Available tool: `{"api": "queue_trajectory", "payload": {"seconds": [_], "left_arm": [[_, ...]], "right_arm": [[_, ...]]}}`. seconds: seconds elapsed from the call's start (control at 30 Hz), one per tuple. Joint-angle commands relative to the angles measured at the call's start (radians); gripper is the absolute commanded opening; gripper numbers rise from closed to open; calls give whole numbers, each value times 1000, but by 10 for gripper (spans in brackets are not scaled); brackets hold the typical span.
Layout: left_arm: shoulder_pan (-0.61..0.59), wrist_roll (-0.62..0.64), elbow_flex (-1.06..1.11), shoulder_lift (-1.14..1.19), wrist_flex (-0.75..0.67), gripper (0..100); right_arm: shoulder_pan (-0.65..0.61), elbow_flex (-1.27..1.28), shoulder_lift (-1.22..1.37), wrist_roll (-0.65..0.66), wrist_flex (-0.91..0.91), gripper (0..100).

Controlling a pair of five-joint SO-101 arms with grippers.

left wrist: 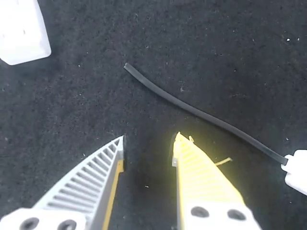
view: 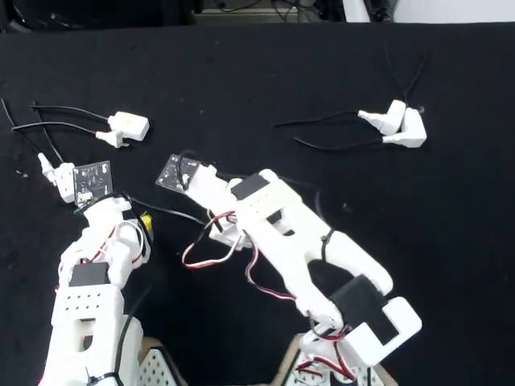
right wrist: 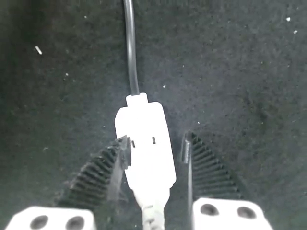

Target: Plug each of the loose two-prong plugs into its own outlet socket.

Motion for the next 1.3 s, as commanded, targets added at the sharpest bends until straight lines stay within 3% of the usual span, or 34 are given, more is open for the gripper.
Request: {"api": "queue_trajectory", "payload": {"seconds": [0.0,0.6,0.77,0.93,1.27], "left_arm": [[-5,3,-53,-3,-14,173],[-5,3,-53,-6,-14,173],[-10,3,-56,-6,-14,173],[-8,3,-58,-6,-14,173],[-13,3,-61,-6,-14,173]], "right_arm": [[32,-27,13,11,-9,174],[-17,-24,8,15,-9,173],[-17,18,-74,17,-11,179],[-20,82,-166,17,-21,257],[-15,133,-280,17,-43,230]]}}
